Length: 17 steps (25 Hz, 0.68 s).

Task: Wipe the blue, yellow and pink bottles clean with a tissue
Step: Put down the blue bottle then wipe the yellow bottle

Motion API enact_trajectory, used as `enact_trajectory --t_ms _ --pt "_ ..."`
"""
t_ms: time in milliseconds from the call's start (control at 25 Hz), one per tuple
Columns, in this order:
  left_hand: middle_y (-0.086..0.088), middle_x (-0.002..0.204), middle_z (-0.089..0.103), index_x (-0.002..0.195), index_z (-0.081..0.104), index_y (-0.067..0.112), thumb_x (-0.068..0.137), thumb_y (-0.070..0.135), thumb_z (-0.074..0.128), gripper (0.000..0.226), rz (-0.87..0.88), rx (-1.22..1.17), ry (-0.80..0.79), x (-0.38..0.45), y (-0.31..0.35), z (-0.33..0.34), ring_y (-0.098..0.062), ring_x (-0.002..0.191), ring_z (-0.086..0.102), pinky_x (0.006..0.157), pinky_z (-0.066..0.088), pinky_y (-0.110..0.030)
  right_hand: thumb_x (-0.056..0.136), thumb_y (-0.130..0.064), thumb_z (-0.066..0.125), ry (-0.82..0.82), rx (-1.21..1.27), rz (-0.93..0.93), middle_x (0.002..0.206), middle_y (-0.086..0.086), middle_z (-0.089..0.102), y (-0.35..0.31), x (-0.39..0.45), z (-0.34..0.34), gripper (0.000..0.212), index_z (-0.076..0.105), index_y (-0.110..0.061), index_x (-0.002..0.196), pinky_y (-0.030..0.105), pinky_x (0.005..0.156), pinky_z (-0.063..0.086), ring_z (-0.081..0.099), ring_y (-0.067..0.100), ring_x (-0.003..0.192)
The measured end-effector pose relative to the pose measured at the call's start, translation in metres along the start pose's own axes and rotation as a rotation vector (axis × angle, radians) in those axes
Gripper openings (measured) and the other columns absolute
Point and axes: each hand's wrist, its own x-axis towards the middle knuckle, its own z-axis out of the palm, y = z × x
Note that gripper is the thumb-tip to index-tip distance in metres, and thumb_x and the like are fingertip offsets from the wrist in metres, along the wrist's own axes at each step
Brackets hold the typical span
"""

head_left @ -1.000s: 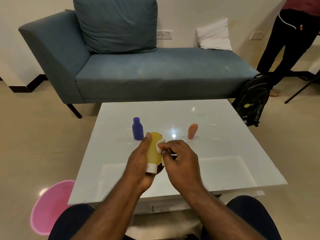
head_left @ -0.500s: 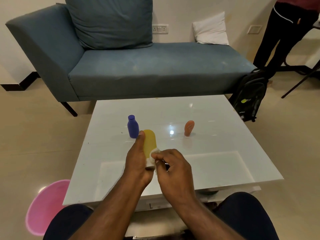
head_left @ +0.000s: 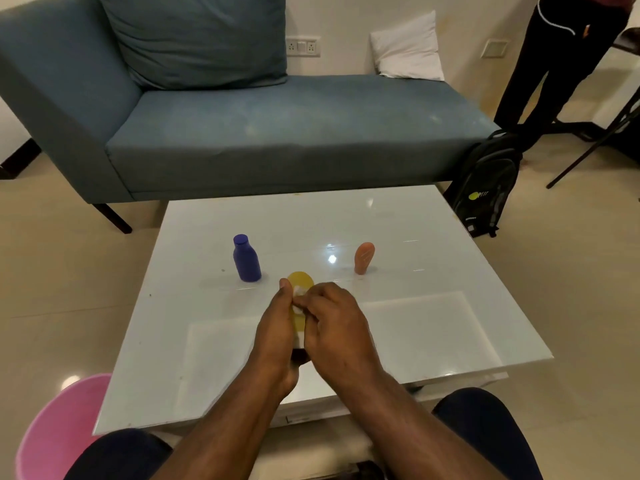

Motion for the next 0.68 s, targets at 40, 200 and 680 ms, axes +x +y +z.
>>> enact_trajectory --t_ms 40,200,680 --pt "-0.006 0.091 0.078 0.112 0.068 0.021 0.091 0.065 0.047 0.053 0.0 0.07 -0.003 -0.001 -0.004 0.003 -0.023 0.086 0.073 0.069 0.057 -0.036 0.09 -0.025 0.058 0.009 -0.027 0.013 0.108 -0.002 0.061 0.007 0.013 -0.002 0.023 0.065 -0.017 0.112 0.031 0.089 0.05 0.056 0.013 0.099" --pt "-0.007 0.089 0.077 0.109 0.067 0.023 0.09 0.073 0.032 0.064 0.003 0.19 0.013 0.003 -0.001 0.007 -0.024 0.083 0.069 0.07 0.055 -0.037 0.089 -0.025 0.06 -0.058 -0.098 0.021 0.114 0.007 0.061 0.011 0.034 -0.012 0.03 0.064 -0.012 0.116 0.035 0.095 0.045 0.055 0.021 0.105" --pt "-0.01 0.108 0.075 0.124 0.062 0.02 0.092 0.057 0.052 0.05 0.002 0.085 -0.003 0.017 0.006 -0.001 -0.025 0.097 0.072 0.069 0.057 -0.035 0.092 -0.035 0.046 -0.088 0.057 0.041 0.106 -0.003 0.062 0.009 0.002 -0.001 0.032 0.065 -0.019 0.111 0.024 0.087 0.049 0.056 0.01 0.096"
